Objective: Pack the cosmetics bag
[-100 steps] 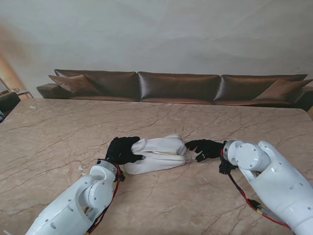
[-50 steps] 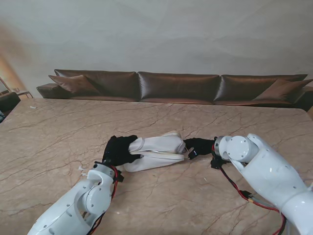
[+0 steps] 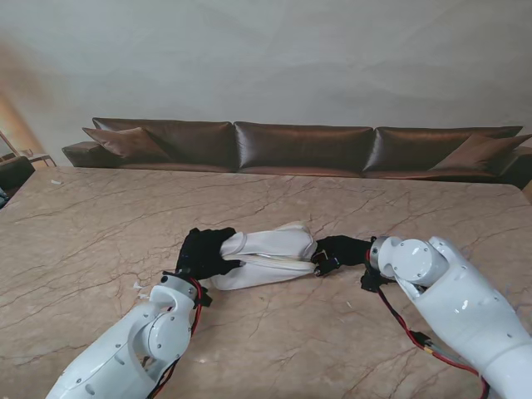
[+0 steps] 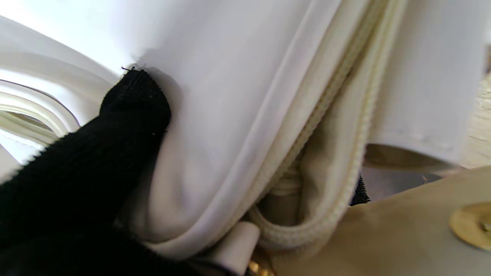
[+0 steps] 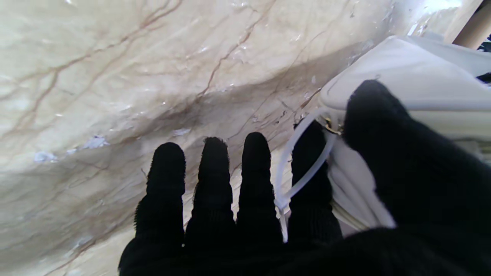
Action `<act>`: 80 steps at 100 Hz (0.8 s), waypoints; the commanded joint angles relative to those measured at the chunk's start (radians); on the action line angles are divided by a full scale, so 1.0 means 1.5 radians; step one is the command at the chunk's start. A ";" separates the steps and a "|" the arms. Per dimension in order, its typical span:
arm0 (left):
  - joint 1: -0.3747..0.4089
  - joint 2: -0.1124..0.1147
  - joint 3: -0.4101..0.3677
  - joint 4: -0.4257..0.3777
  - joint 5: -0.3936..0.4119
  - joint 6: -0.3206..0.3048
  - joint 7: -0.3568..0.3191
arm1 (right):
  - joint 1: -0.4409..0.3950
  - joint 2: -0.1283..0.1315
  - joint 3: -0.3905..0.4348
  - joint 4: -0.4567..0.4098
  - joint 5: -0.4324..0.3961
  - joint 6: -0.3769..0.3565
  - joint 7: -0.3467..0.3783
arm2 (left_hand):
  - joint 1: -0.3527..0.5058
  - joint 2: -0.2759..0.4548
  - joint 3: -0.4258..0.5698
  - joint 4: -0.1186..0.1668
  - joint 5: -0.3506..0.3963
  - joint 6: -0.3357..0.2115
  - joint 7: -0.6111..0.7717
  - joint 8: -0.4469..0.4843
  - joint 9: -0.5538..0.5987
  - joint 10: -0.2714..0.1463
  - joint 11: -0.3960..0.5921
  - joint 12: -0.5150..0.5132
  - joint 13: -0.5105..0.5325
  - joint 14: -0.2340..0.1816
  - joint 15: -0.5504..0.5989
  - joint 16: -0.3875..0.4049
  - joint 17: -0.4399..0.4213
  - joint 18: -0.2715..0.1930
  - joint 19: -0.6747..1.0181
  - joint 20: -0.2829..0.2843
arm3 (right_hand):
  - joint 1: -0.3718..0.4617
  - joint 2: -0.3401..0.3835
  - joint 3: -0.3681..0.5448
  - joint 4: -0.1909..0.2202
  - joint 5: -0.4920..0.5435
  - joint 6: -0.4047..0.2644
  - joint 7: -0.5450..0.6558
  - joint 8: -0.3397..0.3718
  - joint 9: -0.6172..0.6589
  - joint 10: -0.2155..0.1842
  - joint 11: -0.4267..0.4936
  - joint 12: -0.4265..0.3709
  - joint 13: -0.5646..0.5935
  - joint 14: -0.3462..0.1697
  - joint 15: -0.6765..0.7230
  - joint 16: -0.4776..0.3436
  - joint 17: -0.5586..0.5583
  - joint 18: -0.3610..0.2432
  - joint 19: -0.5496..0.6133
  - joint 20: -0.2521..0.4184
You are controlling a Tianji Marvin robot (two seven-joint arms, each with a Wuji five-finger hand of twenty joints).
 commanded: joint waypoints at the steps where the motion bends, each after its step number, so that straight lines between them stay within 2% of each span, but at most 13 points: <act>1: 0.000 -0.005 0.001 -0.004 -0.001 0.004 0.001 | -0.006 -0.003 -0.001 -0.011 0.003 -0.004 -0.005 | 0.269 0.169 0.160 0.123 0.066 -0.117 0.119 0.047 0.046 -0.087 0.082 0.018 0.070 -0.009 0.094 0.040 -0.014 -0.006 -0.001 0.015 | 0.024 -0.020 -0.014 -0.033 0.051 -0.134 0.055 -0.054 0.067 -0.027 0.019 0.019 0.053 -0.012 0.026 0.019 0.031 0.004 0.046 0.011; 4: 0.000 -0.005 0.001 -0.004 -0.001 0.005 0.001 | -0.007 -0.004 0.000 -0.011 0.002 -0.004 -0.006 | 0.268 0.169 0.160 0.123 0.066 -0.117 0.118 0.047 0.046 -0.088 0.082 0.017 0.071 -0.010 0.094 0.040 -0.014 -0.006 -0.001 0.015 | 0.023 -0.008 -0.009 -0.030 0.071 -0.148 0.054 -0.068 0.094 -0.033 0.023 0.022 0.075 -0.014 0.033 0.022 0.042 0.005 0.056 0.012; 15: 0.003 -0.005 0.000 -0.005 0.000 0.008 0.000 | -0.012 -0.006 0.007 -0.008 0.012 -0.004 -0.011 | 0.268 0.170 0.160 0.123 0.065 -0.115 0.117 0.046 0.045 -0.087 0.081 0.017 0.070 -0.009 0.092 0.039 -0.015 -0.007 -0.002 0.016 | 0.033 0.010 0.019 -0.019 0.109 -0.151 0.058 -0.115 0.142 -0.038 0.023 0.030 0.114 -0.012 0.046 0.034 0.062 0.007 0.089 0.010; 29: 0.003 -0.002 -0.002 -0.004 0.005 0.012 -0.006 | -0.017 -0.003 0.015 -0.013 0.012 -0.001 0.000 | 0.264 0.172 0.160 0.124 0.064 -0.115 0.115 0.043 0.045 -0.088 0.079 0.016 0.070 -0.010 0.090 0.038 -0.016 -0.010 -0.003 0.018 | 0.075 0.026 0.031 -0.018 0.120 -0.129 0.058 -0.168 0.177 -0.041 0.024 0.038 0.145 -0.011 0.067 0.053 0.085 0.009 0.123 0.006; 43: 0.003 -0.003 -0.004 -0.002 0.000 0.016 -0.009 | -0.020 0.003 0.019 -0.025 0.000 0.006 0.014 | 0.266 0.172 0.160 0.123 0.064 -0.113 0.116 0.042 0.045 -0.087 0.079 0.015 0.070 -0.008 0.090 0.038 -0.017 -0.009 -0.005 0.019 | 0.166 0.025 0.046 -0.011 0.140 -0.117 0.071 -0.209 0.265 -0.042 0.043 0.126 0.219 -0.002 0.145 0.114 0.135 0.019 0.167 -0.001; 51: 0.003 -0.003 -0.004 -0.002 0.000 0.016 -0.009 | -0.022 0.004 0.019 -0.027 -0.005 0.007 0.015 | 0.265 0.172 0.160 0.123 0.064 -0.113 0.117 0.041 0.045 -0.087 0.080 0.015 0.069 -0.009 0.090 0.038 -0.017 -0.009 -0.006 0.020 | 0.172 0.037 0.041 -0.010 0.156 -0.115 0.079 -0.215 0.295 -0.038 0.061 0.153 0.247 0.004 0.179 0.136 0.158 0.027 0.191 -0.001; 57: 0.003 -0.003 -0.004 -0.001 0.001 0.016 -0.009 | -0.023 0.006 0.020 -0.032 -0.008 0.011 0.020 | 0.265 0.172 0.161 0.124 0.065 -0.113 0.117 0.041 0.045 -0.087 0.080 0.015 0.069 -0.010 0.090 0.038 -0.017 -0.009 -0.006 0.021 | 0.168 0.048 0.038 -0.011 0.160 -0.113 0.086 -0.208 0.300 -0.032 0.071 0.165 0.250 0.011 0.197 0.149 0.164 0.027 0.210 -0.001; 62: 0.002 -0.003 -0.004 -0.001 0.002 0.017 -0.009 | -0.025 0.007 0.022 -0.037 -0.016 0.013 0.021 | 0.265 0.172 0.161 0.124 0.065 -0.114 0.117 0.041 0.045 -0.088 0.080 0.015 0.069 -0.010 0.090 0.038 -0.017 -0.010 -0.006 0.021 | 0.165 0.048 0.048 -0.004 0.164 -0.125 0.096 -0.184 0.303 -0.031 0.084 0.175 0.254 0.012 0.216 0.160 0.170 0.025 0.229 0.000; 73: 0.002 -0.002 -0.004 0.000 0.002 0.020 -0.011 | -0.032 0.008 0.030 -0.042 -0.012 0.016 0.025 | 0.266 0.168 0.163 0.124 0.066 -0.110 0.117 0.039 0.047 -0.084 0.080 0.015 0.070 -0.007 0.090 0.037 -0.017 -0.008 -0.007 0.023 | 0.173 0.033 0.089 0.018 0.189 -0.137 0.079 -0.071 0.303 -0.029 0.117 0.198 0.250 0.019 0.253 0.189 0.167 0.022 0.261 -0.009; 80: 0.002 -0.002 -0.002 0.001 0.002 0.024 -0.012 | -0.034 0.007 0.033 -0.041 0.012 0.024 0.034 | 0.264 0.165 0.167 0.123 0.067 -0.106 0.115 0.037 0.048 -0.082 0.078 0.013 0.071 -0.005 0.090 0.036 -0.017 -0.007 -0.008 0.023 | 0.182 0.026 0.103 0.028 0.200 -0.130 0.077 -0.039 0.302 -0.024 0.137 0.214 0.251 0.023 0.287 0.212 0.164 0.021 0.271 -0.005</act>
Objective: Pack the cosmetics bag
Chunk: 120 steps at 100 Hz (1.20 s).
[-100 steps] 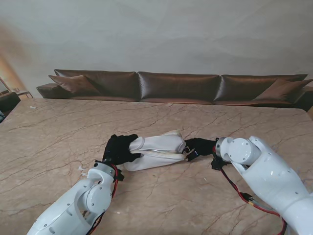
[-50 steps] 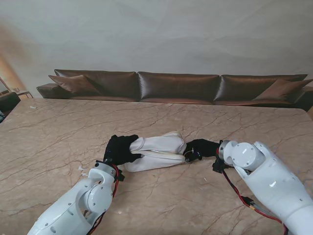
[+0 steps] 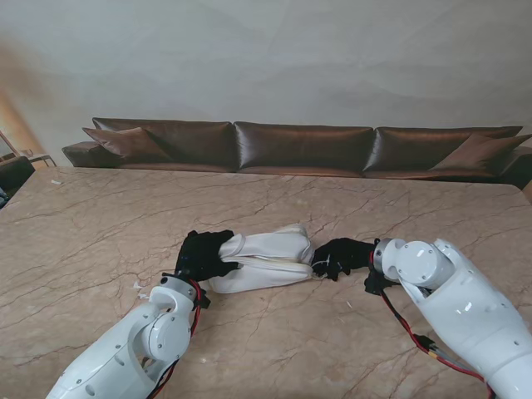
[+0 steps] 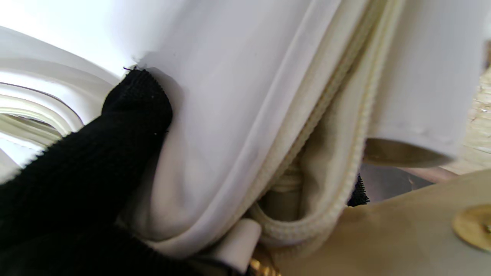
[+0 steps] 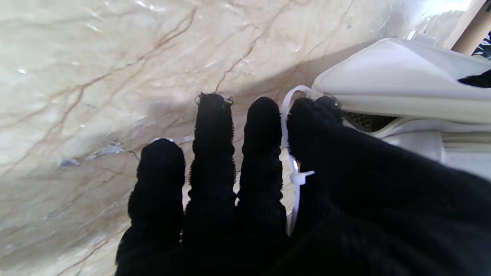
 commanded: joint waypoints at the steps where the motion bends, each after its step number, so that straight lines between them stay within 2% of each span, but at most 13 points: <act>1: 0.000 -0.002 0.000 -0.003 -0.001 0.006 -0.001 | -0.006 -0.001 0.001 -0.003 0.029 0.008 0.011 | 0.259 0.165 0.168 0.123 0.067 -0.106 0.114 0.036 0.048 -0.081 0.077 0.013 0.072 -0.006 0.090 0.036 -0.009 -0.003 -0.003 0.016 | 0.040 -0.014 0.030 0.020 0.051 -0.061 0.026 0.037 0.023 0.001 0.038 0.020 0.017 0.013 0.037 0.026 -0.002 -0.003 0.023 0.003; 15: -0.007 -0.002 0.005 0.007 0.003 0.024 -0.005 | -0.016 -0.012 0.018 0.009 0.112 0.039 0.019 | 0.259 0.157 0.177 0.122 0.073 -0.090 0.106 0.026 0.055 -0.074 0.077 0.011 0.078 -0.003 0.093 0.034 -0.003 0.005 -0.004 0.014 | 0.044 -0.062 0.092 0.030 0.079 -0.032 0.034 0.045 0.038 0.021 0.077 0.034 0.030 0.036 0.113 0.099 0.006 0.004 0.074 0.029; 24: -0.013 0.001 0.008 0.013 0.010 0.033 -0.014 | -0.021 -0.020 0.030 0.023 0.164 0.060 0.026 | 0.266 0.150 0.179 0.117 0.077 -0.088 0.107 0.020 0.058 -0.071 0.080 0.012 0.080 -0.002 0.099 0.035 -0.001 0.010 -0.003 0.013 | 0.041 -0.085 0.122 0.035 0.094 -0.021 0.041 0.045 0.049 0.032 0.098 0.041 0.042 0.047 0.146 0.123 0.012 0.007 0.100 0.043; 34: -0.020 0.003 0.014 0.020 0.016 0.040 -0.023 | -0.026 -0.027 0.044 0.038 0.213 0.086 0.040 | 0.266 0.147 0.183 0.118 0.079 -0.089 0.109 0.018 0.061 -0.069 0.081 0.013 0.081 0.000 0.103 0.035 -0.001 0.012 -0.003 0.011 | 0.045 -0.091 0.131 0.037 0.096 -0.010 0.044 0.048 0.049 0.042 0.109 0.046 0.040 0.055 0.165 0.136 0.006 0.008 0.117 0.053; 57: -0.043 0.009 0.039 0.043 0.031 0.043 -0.044 | -0.056 -0.046 0.089 0.037 0.297 0.104 0.024 | 0.264 0.144 0.187 0.117 0.080 -0.094 0.113 0.018 0.063 -0.071 0.082 0.016 0.083 -0.003 0.107 0.033 0.000 0.012 0.000 0.010 | 0.046 -0.085 0.120 0.034 0.092 -0.004 0.038 0.045 0.043 0.045 0.112 0.044 0.032 0.056 0.170 0.141 -0.002 0.008 0.121 0.059; 65: -0.049 0.010 0.046 0.051 0.033 0.041 -0.048 | -0.068 -0.049 0.105 0.024 0.311 0.104 0.011 | 0.265 0.144 0.187 0.117 0.080 -0.096 0.113 0.018 0.064 -0.073 0.082 0.017 0.082 -0.003 0.108 0.033 0.000 0.012 0.000 0.009 | 0.037 -0.088 0.122 0.032 0.088 -0.007 0.029 0.028 0.042 0.039 0.109 0.042 0.030 0.050 0.165 0.139 -0.002 0.006 0.117 0.059; 67: -0.050 0.010 0.047 0.052 0.034 0.040 -0.048 | -0.071 -0.050 0.109 0.020 0.317 0.105 0.010 | 0.264 0.145 0.187 0.116 0.080 -0.096 0.114 0.018 0.064 -0.074 0.082 0.018 0.083 -0.004 0.108 0.033 0.000 0.012 0.000 0.009 | 0.036 -0.086 0.120 0.029 0.083 -0.006 0.038 0.010 0.040 0.038 0.107 0.042 0.027 0.048 0.161 0.140 -0.004 0.004 0.112 0.058; 81: -0.051 0.010 0.052 0.057 0.035 0.040 -0.048 | -0.088 -0.053 0.130 -0.003 0.338 0.116 0.004 | 0.262 0.146 0.186 0.116 0.078 -0.099 0.114 0.019 0.063 -0.075 0.080 0.019 0.082 -0.005 0.107 0.032 0.000 0.009 0.000 0.008 | -0.004 -0.074 0.095 0.025 0.051 -0.002 0.045 -0.047 0.019 0.036 0.096 0.045 0.007 0.041 0.150 0.131 -0.014 0.001 0.099 0.057; 96: -0.050 0.010 0.054 0.058 0.032 0.037 -0.048 | -0.094 -0.049 0.128 -0.012 0.335 0.114 0.010 | 0.261 0.148 0.185 0.116 0.077 -0.100 0.115 0.019 0.062 -0.076 0.080 0.020 0.082 -0.007 0.107 0.032 0.000 0.008 0.000 0.007 | -0.100 -0.063 0.072 0.054 0.025 0.014 0.041 -0.069 -0.006 0.034 0.091 0.049 -0.015 0.041 0.139 0.129 -0.022 -0.005 0.093 0.059; 106: -0.049 0.008 0.055 0.058 0.029 0.037 -0.045 | -0.095 -0.047 0.119 -0.010 0.331 0.108 0.017 | 0.260 0.148 0.185 0.117 0.076 -0.100 0.116 0.020 0.062 -0.077 0.080 0.021 0.082 -0.008 0.107 0.032 0.000 0.006 0.000 0.007 | -0.143 -0.038 0.027 0.065 0.020 0.017 0.042 -0.070 -0.018 0.031 0.092 0.047 -0.022 0.040 0.134 0.130 -0.025 -0.006 0.091 0.060; 110: -0.049 0.008 0.055 0.059 0.028 0.038 -0.044 | -0.095 -0.048 0.115 -0.009 0.331 0.107 0.016 | 0.259 0.149 0.185 0.116 0.076 -0.100 0.115 0.020 0.062 -0.078 0.080 0.021 0.082 -0.007 0.107 0.032 0.000 0.005 0.000 0.007 | -0.180 -0.014 -0.034 0.068 0.026 0.006 0.049 -0.057 -0.021 0.028 0.097 0.038 -0.023 0.040 0.134 0.131 -0.025 -0.006 0.092 0.063; 113: -0.049 0.008 0.055 0.059 0.028 0.038 -0.044 | -0.095 -0.048 0.112 -0.009 0.331 0.107 0.014 | 0.259 0.149 0.185 0.116 0.075 -0.100 0.115 0.020 0.061 -0.078 0.080 0.020 0.082 -0.008 0.107 0.032 0.000 0.005 0.000 0.007 | -0.183 -0.006 -0.060 0.060 0.029 -0.001 0.054 -0.046 -0.019 0.028 0.100 0.035 -0.021 0.041 0.135 0.132 -0.023 -0.006 0.095 0.065; 120: -0.047 0.008 0.054 0.058 0.027 0.039 -0.044 | -0.095 -0.050 0.106 -0.008 0.332 0.108 0.011 | 0.259 0.149 0.186 0.117 0.076 -0.100 0.115 0.020 0.062 -0.077 0.079 0.020 0.082 -0.007 0.106 0.031 0.000 0.005 0.001 0.006 | -0.157 0.017 -0.071 0.051 0.036 0.002 0.055 -0.041 -0.015 0.031 0.102 0.032 -0.018 0.045 0.137 0.133 -0.023 -0.004 0.099 0.068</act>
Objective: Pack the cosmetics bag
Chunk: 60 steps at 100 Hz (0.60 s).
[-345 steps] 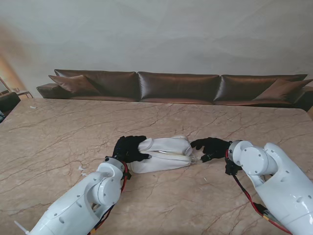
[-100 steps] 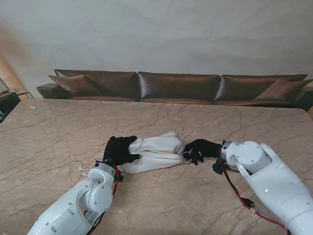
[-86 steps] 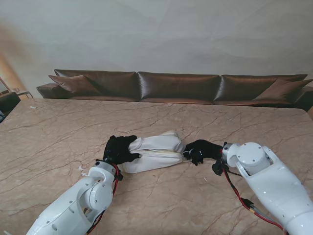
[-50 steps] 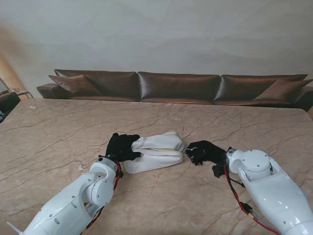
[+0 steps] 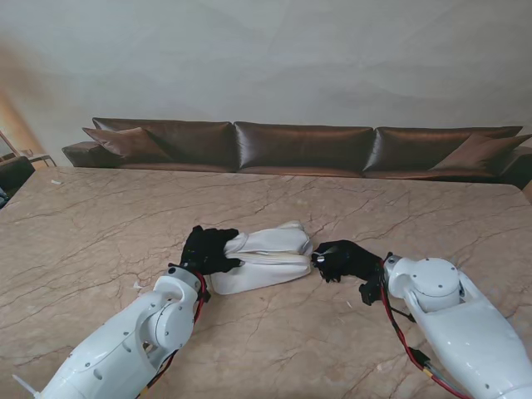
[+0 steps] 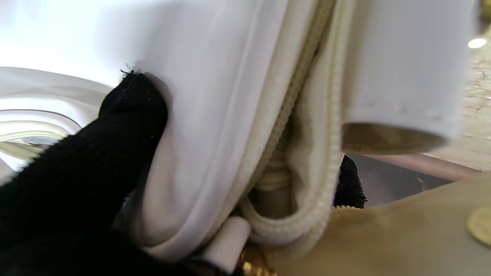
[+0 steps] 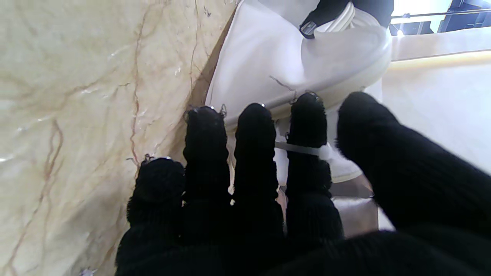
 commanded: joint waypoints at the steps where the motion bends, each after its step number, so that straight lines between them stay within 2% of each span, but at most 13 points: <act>1: 0.016 -0.001 0.004 0.016 -0.002 0.003 -0.008 | 0.000 -0.006 -0.006 -0.007 0.003 -0.001 -0.002 | 0.262 0.139 0.186 0.117 0.071 -0.100 0.098 0.017 0.052 -0.077 0.060 0.012 0.059 -0.007 0.072 0.031 0.000 0.005 0.001 0.001 | 0.000 0.018 -0.016 -0.005 0.015 -0.086 0.047 0.014 -0.014 -0.015 0.011 -0.005 0.003 -0.005 0.001 0.001 -0.001 -0.009 0.009 0.011; 11: 0.019 0.000 0.004 0.015 0.001 0.003 -0.008 | 0.000 -0.009 -0.014 -0.008 0.009 0.005 -0.007 | 0.261 0.138 0.187 0.118 0.071 -0.099 0.098 0.017 0.053 -0.079 0.060 0.012 0.059 -0.006 0.072 0.031 0.000 0.005 0.002 0.001 | 0.040 0.033 0.017 -0.005 0.026 -0.055 0.034 -0.021 -0.002 0.003 0.007 -0.011 0.008 0.007 0.008 0.002 -0.002 -0.004 0.017 0.016; 18: 0.019 0.001 0.005 0.016 0.004 0.002 -0.010 | 0.000 -0.012 -0.017 -0.011 0.016 0.011 -0.012 | 0.262 0.135 0.189 0.118 0.073 -0.098 0.099 0.017 0.055 -0.076 0.060 0.012 0.060 -0.007 0.072 0.031 0.001 0.006 0.002 0.000 | 0.056 0.035 0.034 -0.001 0.026 -0.050 0.040 -0.024 0.001 0.007 0.010 -0.008 0.011 0.007 0.015 0.004 -0.001 -0.004 0.025 0.019; 26: 0.017 0.004 0.008 0.018 0.011 0.002 -0.014 | -0.004 -0.017 -0.016 -0.017 0.034 0.017 -0.023 | 0.262 0.132 0.192 0.118 0.076 -0.098 0.099 0.017 0.057 -0.076 0.061 0.012 0.062 -0.006 0.073 0.031 0.003 0.007 0.003 -0.001 | 0.064 0.036 0.052 0.004 0.027 -0.049 0.057 0.004 0.004 0.013 0.024 0.003 0.014 0.012 0.033 0.011 -0.002 -0.003 0.041 0.027; 37: 0.014 0.008 0.012 0.022 0.022 0.001 -0.021 | -0.011 -0.024 -0.009 -0.023 0.058 0.014 -0.041 | 0.260 0.131 0.194 0.117 0.076 -0.101 0.100 0.018 0.058 -0.078 0.062 0.013 0.063 -0.007 0.075 0.031 0.004 0.007 0.003 -0.001 | 0.045 0.033 0.067 0.018 0.037 -0.064 0.064 0.058 0.015 0.007 0.047 0.016 0.025 0.010 0.057 0.020 0.011 -0.005 0.061 0.036; 60: 0.008 0.014 0.018 0.027 0.040 -0.004 -0.031 | -0.035 -0.036 0.025 -0.046 0.120 0.035 -0.055 | 0.263 0.130 0.194 0.116 0.077 -0.105 0.102 0.021 0.058 -0.076 0.064 0.015 0.062 -0.007 0.075 0.031 0.002 0.008 0.002 -0.003 | 0.038 0.027 0.080 0.031 0.045 -0.062 0.064 0.085 0.021 0.012 0.059 0.025 0.030 0.014 0.074 0.028 0.013 -0.001 0.074 0.043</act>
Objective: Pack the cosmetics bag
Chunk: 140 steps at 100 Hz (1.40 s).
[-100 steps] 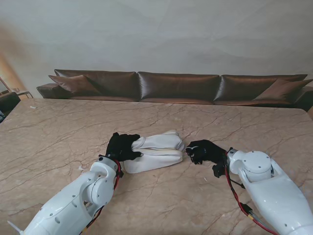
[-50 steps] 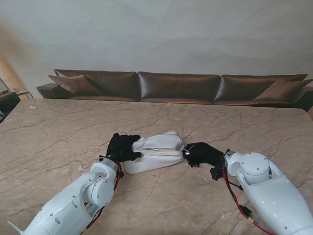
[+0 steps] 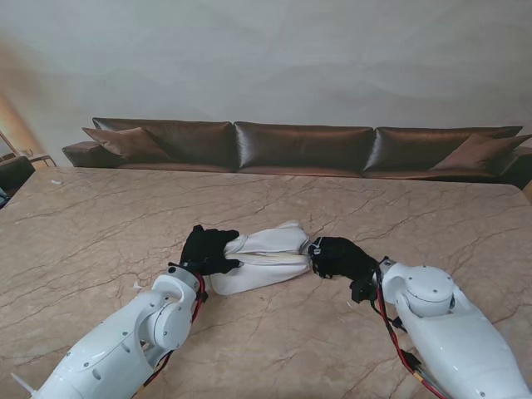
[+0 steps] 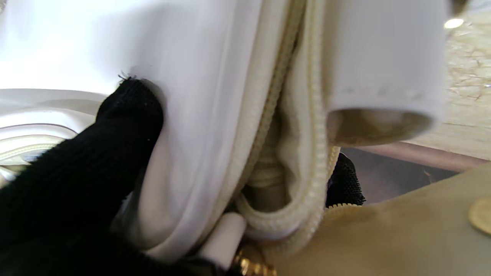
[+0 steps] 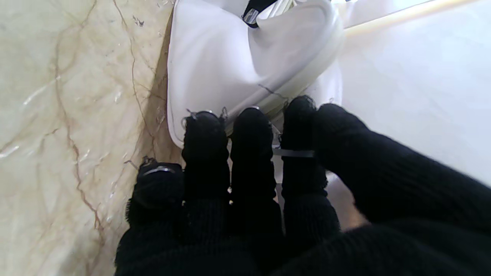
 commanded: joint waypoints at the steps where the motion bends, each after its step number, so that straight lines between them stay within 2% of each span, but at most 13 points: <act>1: 0.013 0.005 0.013 0.027 0.008 -0.001 -0.018 | -0.002 -0.005 0.006 -0.022 0.004 -0.005 0.000 | 0.275 0.111 0.194 0.115 0.077 -0.105 0.100 0.013 0.058 -0.076 0.064 0.015 0.062 -0.007 0.074 0.029 -0.001 0.008 0.002 -0.003 | -0.006 0.003 0.020 0.027 0.043 -0.107 0.021 0.020 0.010 -0.012 0.013 0.010 0.016 0.012 0.014 0.008 0.006 -0.001 0.025 0.011; 47: -0.011 0.014 0.054 0.049 0.041 -0.015 -0.029 | -0.027 -0.001 0.046 -0.093 0.037 0.009 0.004 | 0.275 0.112 0.193 0.113 0.079 -0.112 0.098 0.020 0.058 -0.080 0.064 0.019 0.061 -0.010 0.075 0.031 0.000 0.007 0.000 -0.005 | -0.002 0.000 0.015 0.028 0.047 -0.103 0.004 0.024 0.008 -0.012 0.006 0.011 0.010 0.013 0.008 0.009 -0.001 -0.001 0.019 0.013; 80: -0.018 0.015 0.066 0.055 0.041 -0.015 -0.040 | -0.039 0.000 0.052 -0.137 0.063 -0.023 0.004 | 0.246 0.120 0.197 0.118 0.067 -0.107 0.085 0.013 0.054 -0.087 0.050 0.011 0.063 -0.020 0.063 0.024 0.003 -0.013 0.004 -0.001 | -0.001 0.000 0.011 0.025 0.048 -0.109 -0.002 0.016 0.006 -0.017 -0.007 0.007 0.007 0.011 -0.004 0.006 -0.003 -0.001 0.014 0.014; 86: -0.009 0.008 0.053 0.054 0.012 -0.020 -0.033 | -0.039 0.003 0.051 -0.134 0.056 -0.024 0.014 | 0.199 0.098 0.210 0.092 0.050 -0.092 0.053 -0.025 0.050 -0.082 -0.005 0.034 0.053 -0.017 0.026 0.021 -0.002 -0.033 -0.012 0.040 | -0.002 0.001 0.011 0.025 0.048 -0.112 -0.002 0.016 0.007 -0.020 -0.009 0.006 0.007 0.010 -0.006 0.006 -0.003 -0.002 0.014 0.014; 92: 0.005 0.004 0.034 0.046 -0.025 -0.028 -0.042 | -0.041 0.005 0.051 -0.130 0.051 -0.021 0.023 | 0.125 0.003 0.242 0.035 0.007 -0.092 0.019 -0.139 0.057 -0.062 -0.139 0.082 0.014 -0.010 -0.038 0.021 -0.031 -0.034 -0.053 0.039 | -0.001 0.000 0.011 0.026 0.048 -0.112 -0.002 0.016 0.006 -0.018 -0.011 0.006 0.006 0.010 -0.008 0.005 -0.004 -0.002 0.011 0.013; 96: 0.013 0.004 0.021 0.037 -0.042 -0.034 -0.058 | -0.043 0.006 0.052 -0.127 0.047 -0.019 0.027 | 0.043 -0.004 0.258 0.061 -0.025 -0.104 0.012 -0.175 0.040 -0.055 -0.173 0.087 -0.019 -0.016 -0.071 -0.003 -0.049 -0.033 -0.078 0.033 | 0.000 -0.001 0.011 0.026 0.047 -0.111 -0.002 0.017 0.006 -0.017 -0.011 0.006 0.006 0.010 -0.009 0.005 -0.004 -0.002 0.009 0.013; 104: 0.023 0.005 0.001 0.030 -0.067 -0.057 -0.076 | -0.048 0.008 0.055 -0.120 0.039 -0.019 0.031 | -0.105 0.028 0.221 0.149 -0.068 -0.083 -0.016 -0.214 0.000 -0.035 -0.229 0.067 -0.062 -0.023 -0.127 -0.072 -0.065 -0.024 -0.114 0.030 | 0.001 0.000 0.010 0.026 0.048 -0.111 -0.002 0.017 0.006 -0.017 -0.012 0.006 0.006 0.011 -0.010 0.005 -0.004 -0.002 0.008 0.012; 106: 0.024 0.004 -0.003 0.032 -0.074 -0.065 -0.077 | -0.050 0.009 0.056 -0.118 0.038 -0.018 0.032 | -0.132 0.044 0.189 0.169 -0.073 -0.079 -0.022 -0.217 -0.025 -0.033 -0.196 0.028 -0.066 -0.024 -0.138 -0.081 -0.068 -0.021 -0.122 0.032 | 0.001 -0.001 0.010 0.026 0.047 -0.110 -0.002 0.017 0.006 -0.017 -0.012 0.006 0.006 0.011 -0.010 0.005 -0.004 -0.002 0.008 0.012; 110: 0.027 0.002 -0.011 0.035 -0.094 -0.079 -0.080 | -0.054 0.009 0.059 -0.116 0.036 -0.018 0.034 | -0.150 0.059 0.138 0.172 -0.080 -0.073 -0.036 -0.227 -0.058 -0.029 -0.172 -0.026 -0.073 -0.023 -0.165 -0.100 -0.071 -0.018 -0.134 0.031 | 0.001 -0.001 0.010 0.027 0.047 -0.109 -0.001 0.018 0.006 -0.016 -0.012 0.006 0.005 0.011 -0.010 0.005 -0.004 -0.002 0.008 0.013; 116: 0.030 -0.005 -0.019 0.042 -0.130 -0.095 -0.077 | -0.060 0.010 0.065 -0.112 0.031 -0.020 0.035 | -0.127 0.054 0.138 0.164 -0.075 -0.064 -0.047 -0.246 -0.056 -0.015 -0.179 -0.071 -0.064 -0.021 -0.189 -0.122 -0.073 -0.019 -0.138 0.032 | 0.001 0.000 0.011 0.027 0.048 -0.111 0.000 0.019 0.007 -0.018 -0.011 0.007 0.005 0.010 -0.011 0.005 -0.005 -0.002 0.007 0.013; 129: 0.028 -0.023 -0.023 0.078 -0.181 -0.133 -0.036 | -0.073 0.009 0.079 -0.102 0.036 -0.020 0.034 | 0.041 0.011 0.207 0.080 -0.036 -0.090 -0.029 -0.301 0.039 -0.019 -0.286 -0.022 -0.018 -0.019 -0.155 -0.124 -0.040 -0.025 -0.106 0.052 | 0.002 0.000 0.012 0.030 0.052 -0.110 0.009 0.031 0.007 -0.016 -0.010 0.009 0.005 0.011 -0.012 0.005 -0.006 -0.002 0.005 0.012; 135: 0.030 -0.034 -0.026 0.085 -0.223 -0.144 -0.028 | -0.076 0.009 0.084 -0.096 0.035 -0.019 0.039 | 0.138 0.016 0.202 0.048 -0.007 -0.070 -0.027 -0.286 0.052 -0.020 -0.266 -0.009 0.006 -0.002 -0.141 -0.053 -0.031 -0.026 -0.082 0.059 | 0.001 0.001 0.014 0.033 0.053 -0.113 0.012 0.041 0.005 -0.017 -0.009 0.010 0.004 0.012 -0.013 0.005 -0.007 -0.001 0.003 0.012; 140: 0.033 -0.042 -0.029 0.088 -0.255 -0.153 -0.022 | -0.078 0.009 0.086 -0.090 0.035 -0.019 0.041 | 0.187 0.048 0.195 0.059 0.021 -0.049 -0.026 -0.244 0.036 -0.019 -0.174 -0.043 0.025 0.012 -0.122 -0.027 -0.022 -0.022 -0.059 0.068 | 0.000 0.001 0.014 0.035 0.053 -0.115 0.012 0.047 0.005 -0.019 -0.008 0.011 0.003 0.011 -0.013 0.006 -0.007 -0.001 0.002 0.012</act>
